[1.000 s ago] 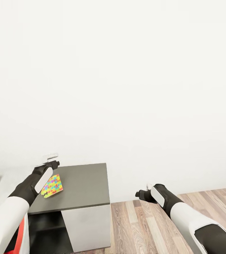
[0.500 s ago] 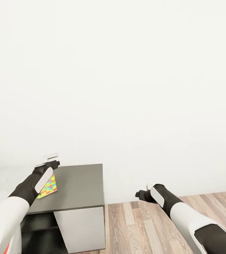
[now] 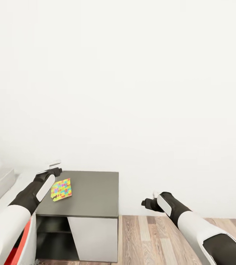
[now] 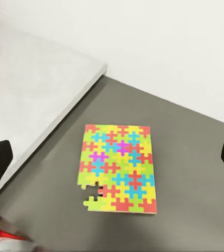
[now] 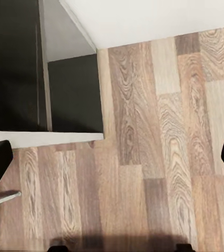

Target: Put all the toys in the child's room - the three board games (two on the bed and one on the table), the two jigsaw puzzles on the table, and the tennis ball on the table - inside the toy box on the table in the child's room.

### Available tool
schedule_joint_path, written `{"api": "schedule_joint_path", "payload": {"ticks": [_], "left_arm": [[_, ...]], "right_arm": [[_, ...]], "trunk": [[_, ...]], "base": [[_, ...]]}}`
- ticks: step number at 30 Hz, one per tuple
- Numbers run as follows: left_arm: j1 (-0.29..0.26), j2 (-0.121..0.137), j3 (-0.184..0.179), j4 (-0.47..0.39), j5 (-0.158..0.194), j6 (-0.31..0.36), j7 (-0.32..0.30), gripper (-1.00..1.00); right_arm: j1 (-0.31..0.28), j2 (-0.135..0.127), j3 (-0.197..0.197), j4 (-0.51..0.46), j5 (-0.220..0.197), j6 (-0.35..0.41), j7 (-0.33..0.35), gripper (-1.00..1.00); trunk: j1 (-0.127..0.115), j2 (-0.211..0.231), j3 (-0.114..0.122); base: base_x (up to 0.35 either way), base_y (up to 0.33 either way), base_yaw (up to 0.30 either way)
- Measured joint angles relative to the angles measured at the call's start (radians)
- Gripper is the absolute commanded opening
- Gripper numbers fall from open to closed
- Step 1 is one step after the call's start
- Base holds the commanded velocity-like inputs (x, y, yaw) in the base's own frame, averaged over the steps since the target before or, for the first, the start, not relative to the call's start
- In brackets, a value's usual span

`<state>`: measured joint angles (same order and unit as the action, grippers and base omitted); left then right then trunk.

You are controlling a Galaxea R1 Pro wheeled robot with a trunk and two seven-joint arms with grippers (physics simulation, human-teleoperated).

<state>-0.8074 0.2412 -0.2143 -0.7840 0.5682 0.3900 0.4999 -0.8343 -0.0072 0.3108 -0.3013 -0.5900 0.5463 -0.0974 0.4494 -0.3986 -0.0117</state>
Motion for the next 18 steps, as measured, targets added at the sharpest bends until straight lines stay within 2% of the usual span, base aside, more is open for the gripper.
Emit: {"api": "schedule_joint_path", "payload": {"ticks": [7,12,14,18], "left_arm": [[0.000,0.001,0.000,0.001,0.003,0.015,0.002,1.00],[-0.002,0.011,0.003,0.005,0.008,0.080,-0.014,1.00],[-0.006,0.024,0.006,0.015,0.011,0.122,-0.043,1.00],[-0.021,0.038,0.009,0.051,0.013,0.146,-0.112,1.00]], "right_arm": [[0.000,-0.001,0.000,0.000,0.000,0.000,0.002,1.00],[0.000,-0.001,-0.001,0.000,0.000,-0.001,0.002,1.00],[0.000,-0.001,-0.001,0.000,-0.001,-0.002,0.002,1.00],[0.000,-0.001,0.000,0.000,-0.001,-0.003,0.004,1.00]], "trunk": [[0.000,0.000,0.000],[0.000,0.000,0.000],[0.000,0.000,0.000],[0.000,0.000,0.000]], "base": [[0.011,-0.004,0.289],[0.002,-0.001,0.167],[0.000,0.000,0.043],[0.000,0.000,0.018]]}}
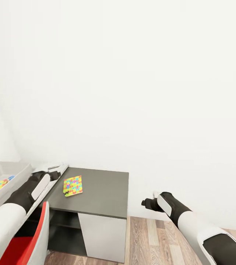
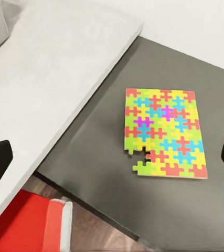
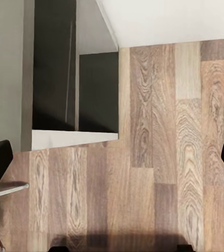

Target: Put all the toys in the child's room - the three board games (two on the bed and one on the table), the two jigsaw puzzles on the table, and the tennis ball on the table - inside the toy box on the table in the child's room.

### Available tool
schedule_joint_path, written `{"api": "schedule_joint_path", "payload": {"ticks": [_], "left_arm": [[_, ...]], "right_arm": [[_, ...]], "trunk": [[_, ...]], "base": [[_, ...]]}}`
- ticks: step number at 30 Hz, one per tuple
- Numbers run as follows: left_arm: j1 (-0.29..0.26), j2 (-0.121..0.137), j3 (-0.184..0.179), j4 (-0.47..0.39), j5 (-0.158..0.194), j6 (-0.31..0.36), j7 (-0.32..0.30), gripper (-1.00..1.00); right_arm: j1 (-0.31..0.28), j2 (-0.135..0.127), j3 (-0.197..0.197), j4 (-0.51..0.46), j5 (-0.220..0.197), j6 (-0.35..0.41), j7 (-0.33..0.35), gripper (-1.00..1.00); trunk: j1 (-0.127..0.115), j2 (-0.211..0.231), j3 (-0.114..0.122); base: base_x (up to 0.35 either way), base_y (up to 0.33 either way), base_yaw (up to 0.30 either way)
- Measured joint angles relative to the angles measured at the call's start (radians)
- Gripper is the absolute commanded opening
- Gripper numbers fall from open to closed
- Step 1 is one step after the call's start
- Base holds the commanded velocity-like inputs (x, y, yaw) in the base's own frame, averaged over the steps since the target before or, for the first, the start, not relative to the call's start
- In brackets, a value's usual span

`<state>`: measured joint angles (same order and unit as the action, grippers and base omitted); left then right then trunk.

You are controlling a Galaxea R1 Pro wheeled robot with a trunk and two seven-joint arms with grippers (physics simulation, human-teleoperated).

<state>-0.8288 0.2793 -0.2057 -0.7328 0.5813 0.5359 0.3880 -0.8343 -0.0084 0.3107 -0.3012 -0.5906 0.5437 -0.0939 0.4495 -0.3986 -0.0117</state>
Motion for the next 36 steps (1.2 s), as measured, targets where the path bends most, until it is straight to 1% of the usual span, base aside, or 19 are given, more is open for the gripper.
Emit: {"api": "schedule_joint_path", "payload": {"ticks": [1,4,5,6,7,18,23,27,36], "left_arm": [[-0.013,0.007,0.002,0.025,0.000,0.004,-0.032,1.00],[-0.041,0.016,0.005,0.075,0.000,0.008,-0.081,1.00],[-0.060,0.019,0.006,0.109,-0.002,0.009,-0.113,1.00],[-0.089,0.021,0.007,0.156,-0.009,0.010,-0.173,1.00],[-0.095,0.021,0.007,0.166,-0.011,0.011,-0.187,1.00],[-0.107,0.023,0.006,0.185,-0.007,0.016,-0.226,1.00],[-0.111,0.025,0.006,0.191,-0.005,0.044,-0.248,1.00],[-0.112,0.026,0.006,0.192,-0.005,0.055,-0.253,1.00],[-0.112,0.022,0.006,0.193,-0.011,0.055,-0.254,1.00]], "right_arm": [[0.000,0.000,0.000,0.000,0.000,0.000,0.000,1.00],[0.000,0.000,0.001,0.000,0.000,0.001,0.000,1.00],[0.000,0.000,0.001,0.000,0.000,0.002,0.000,1.00],[0.000,0.000,0.001,0.000,0.001,0.002,0.001,1.00],[0.000,0.000,0.001,0.000,0.001,0.003,0.001,1.00],[0.000,-0.001,0.000,0.000,0.001,0.003,0.001,1.00],[0.000,0.000,0.000,0.000,0.001,0.004,0.000,1.00],[0.000,0.000,0.000,0.000,0.001,0.005,-0.001,1.00],[0.000,0.000,0.000,0.000,0.001,0.006,-0.001,1.00]], "trunk": [[0.000,0.000,0.000],[0.000,0.000,0.000],[0.000,0.000,0.000],[0.000,0.000,0.000],[0.000,0.000,0.000],[0.000,0.000,0.000],[0.000,0.000,0.000],[0.000,0.000,-0.002],[0.000,0.001,-0.014]], "base": [[0.000,0.000,0.008],[0.000,0.000,0.005],[0.000,0.000,0.001],[0.000,0.000,0.000],[0.000,0.000,0.000],[0.000,0.000,0.000],[0.000,0.000,0.000],[0.000,0.000,0.000],[0.000,0.000,0.000]]}}
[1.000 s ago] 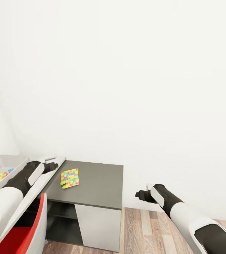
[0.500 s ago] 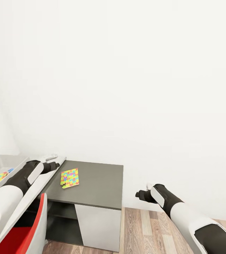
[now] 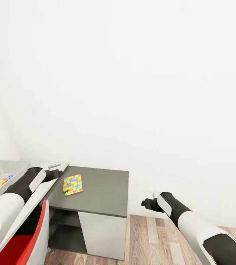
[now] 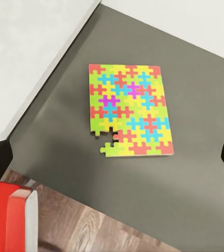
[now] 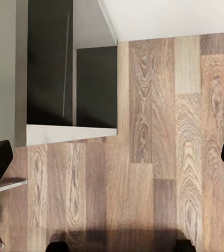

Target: Put all the toys in the child's room - the three board games (two on the bed and one on the table), the two jigsaw puzzles on the table, and the tennis ball on the table - inside the toy box on the table in the child's room.

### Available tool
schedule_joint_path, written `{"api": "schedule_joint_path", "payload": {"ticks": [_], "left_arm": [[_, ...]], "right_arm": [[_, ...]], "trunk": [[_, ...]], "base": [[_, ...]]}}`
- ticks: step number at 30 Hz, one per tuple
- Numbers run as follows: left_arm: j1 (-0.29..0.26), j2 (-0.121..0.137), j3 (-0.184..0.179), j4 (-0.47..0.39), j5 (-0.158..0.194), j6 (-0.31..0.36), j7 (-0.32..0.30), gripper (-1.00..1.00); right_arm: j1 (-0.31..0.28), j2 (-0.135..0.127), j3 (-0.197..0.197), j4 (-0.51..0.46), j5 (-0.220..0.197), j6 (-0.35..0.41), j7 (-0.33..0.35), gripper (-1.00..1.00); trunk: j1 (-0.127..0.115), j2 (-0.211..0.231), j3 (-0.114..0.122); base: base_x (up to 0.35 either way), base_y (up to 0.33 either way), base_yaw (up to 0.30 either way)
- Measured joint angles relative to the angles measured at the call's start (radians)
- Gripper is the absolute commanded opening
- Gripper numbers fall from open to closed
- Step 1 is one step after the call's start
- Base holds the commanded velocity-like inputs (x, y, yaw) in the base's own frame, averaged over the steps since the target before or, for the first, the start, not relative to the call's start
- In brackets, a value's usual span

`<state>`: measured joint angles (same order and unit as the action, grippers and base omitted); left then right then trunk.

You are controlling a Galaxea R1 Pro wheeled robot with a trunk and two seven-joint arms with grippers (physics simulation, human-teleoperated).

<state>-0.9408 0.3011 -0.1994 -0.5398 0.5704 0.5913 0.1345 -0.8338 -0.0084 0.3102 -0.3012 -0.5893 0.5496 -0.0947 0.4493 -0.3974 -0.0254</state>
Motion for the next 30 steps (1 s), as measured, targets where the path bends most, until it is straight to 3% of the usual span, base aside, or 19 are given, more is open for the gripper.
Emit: {"api": "schedule_joint_path", "payload": {"ticks": [18,25,30], "left_arm": [[-0.001,0.004,0.002,-0.005,0.009,0.008,-0.026,1.00],[-0.066,0.008,-0.001,-0.002,0.026,0.088,-0.157,1.00],[-0.082,0.035,0.017,0.000,0.027,0.123,-0.256,1.00]], "right_arm": [[0.000,-0.006,0.001,0.000,-0.001,0.001,0.007,1.00],[0.000,-0.021,0.001,-0.001,-0.006,0.000,0.067,1.00],[0.000,-0.024,0.003,-0.001,-0.010,-0.001,0.096,1.00]], "trunk": [[0.000,0.000,-0.029],[0.000,0.000,-0.040],[0.000,0.000,-0.049]], "base": [[0.000,0.000,0.000],[0.000,0.000,0.000],[0.000,0.000,0.000]]}}
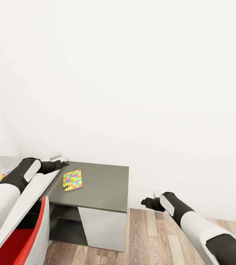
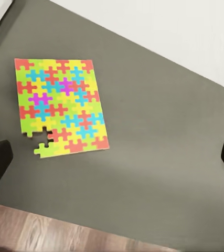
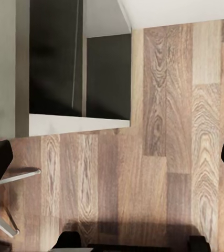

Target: Put all the toys in the child's room - the three board games (two on the bed and one on the table), the two jigsaw puzzles on the table, and the tennis ball on the table - inside the toy box on the table in the child's room.

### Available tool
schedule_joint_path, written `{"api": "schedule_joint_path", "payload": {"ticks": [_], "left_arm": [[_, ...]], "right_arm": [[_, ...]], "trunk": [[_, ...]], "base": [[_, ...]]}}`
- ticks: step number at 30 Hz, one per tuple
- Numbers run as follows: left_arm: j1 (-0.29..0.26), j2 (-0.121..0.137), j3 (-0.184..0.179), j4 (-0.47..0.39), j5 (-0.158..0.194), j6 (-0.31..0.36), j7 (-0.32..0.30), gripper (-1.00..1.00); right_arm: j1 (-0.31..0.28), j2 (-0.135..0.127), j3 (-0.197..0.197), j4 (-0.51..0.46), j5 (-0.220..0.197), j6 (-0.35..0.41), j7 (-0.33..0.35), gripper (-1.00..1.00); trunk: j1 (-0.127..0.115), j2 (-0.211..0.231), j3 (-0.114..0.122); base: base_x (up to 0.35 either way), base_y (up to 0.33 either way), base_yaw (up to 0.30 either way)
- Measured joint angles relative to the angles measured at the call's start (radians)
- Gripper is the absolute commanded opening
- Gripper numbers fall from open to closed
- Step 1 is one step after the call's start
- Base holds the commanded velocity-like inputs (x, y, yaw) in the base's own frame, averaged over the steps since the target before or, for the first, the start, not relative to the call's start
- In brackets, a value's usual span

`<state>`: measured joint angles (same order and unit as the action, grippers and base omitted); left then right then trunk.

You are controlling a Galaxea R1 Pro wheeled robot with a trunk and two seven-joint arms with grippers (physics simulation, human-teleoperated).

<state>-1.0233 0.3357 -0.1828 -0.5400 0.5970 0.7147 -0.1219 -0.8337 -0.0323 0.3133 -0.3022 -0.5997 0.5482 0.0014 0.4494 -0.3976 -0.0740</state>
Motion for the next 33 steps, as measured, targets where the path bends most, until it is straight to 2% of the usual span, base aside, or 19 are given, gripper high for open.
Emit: {"api": "schedule_joint_path", "payload": {"ticks": [4,8,18,24,26,27,28,30,31,32,33], "left_arm": [[-0.002,0.013,0.036,0.000,0.000,0.007,-0.022,1.00],[-0.003,0.019,0.050,-0.002,0.000,0.014,-0.028,1.00],[-0.003,0.022,0.055,-0.004,-0.003,0.021,-0.028,1.00],[-0.003,0.020,0.055,-0.004,-0.003,0.017,-0.026,1.00],[-0.003,0.018,0.055,-0.004,-0.003,0.016,-0.025,1.00],[-0.003,0.017,0.055,-0.004,-0.004,0.016,-0.025,1.00],[-0.003,0.017,0.055,-0.004,-0.004,0.016,-0.025,1.00],[-0.002,0.018,0.055,-0.004,-0.004,0.016,-0.026,1.00],[-0.002,0.019,0.055,-0.004,-0.004,0.016,-0.026,1.00],[-0.002,0.019,0.055,-0.004,-0.004,0.016,-0.026,1.00],[-0.003,0.019,0.055,-0.004,-0.004,0.016,-0.027,1.00]], "right_arm": [[0.000,-0.001,0.001,0.000,0.000,0.000,0.005,1.00],[0.000,0.000,0.001,0.000,0.000,0.002,0.006,1.00],[0.000,0.000,0.002,0.000,0.002,0.011,0.006,1.00],[0.000,-0.020,-0.002,0.006,-0.005,0.044,0.008,1.00],[0.000,-0.039,-0.005,0.006,-0.013,0.051,0.016,1.00],[0.000,-0.062,-0.006,0.006,-0.017,0.060,0.035,1.00],[0.000,-0.074,-0.007,0.007,-0.023,0.064,0.047,1.00],[0.002,-0.133,-0.008,0.011,-0.030,0.071,0.133,1.00],[0.003,-0.152,-0.008,0.012,-0.035,0.072,0.163,1.00],[0.008,-0.185,-0.008,0.015,-0.038,0.072,0.228,1.00],[0.013,-0.201,-0.008,0.018,-0.042,0.071,0.264,1.00]], "trunk": [[0.000,0.000,-0.007],[0.000,0.000,-0.013],[0.000,0.000,-0.029],[0.000,0.000,-0.039],[0.000,0.000,-0.042],[0.000,0.000,-0.044],[0.000,0.000,-0.046],[0.000,0.000,-0.049],[0.000,0.000,-0.051],[0.000,0.000,-0.052],[0.000,0.000,-0.054]], "base": [[0.000,0.000,0.000],[0.000,0.000,0.000],[0.000,0.000,0.000],[0.000,0.000,0.000],[0.000,0.000,0.000],[0.000,0.000,0.000],[0.000,0.000,0.000],[0.000,0.000,0.000],[0.000,0.000,0.000],[0.000,0.000,0.000],[0.000,0.000,0.000]]}}
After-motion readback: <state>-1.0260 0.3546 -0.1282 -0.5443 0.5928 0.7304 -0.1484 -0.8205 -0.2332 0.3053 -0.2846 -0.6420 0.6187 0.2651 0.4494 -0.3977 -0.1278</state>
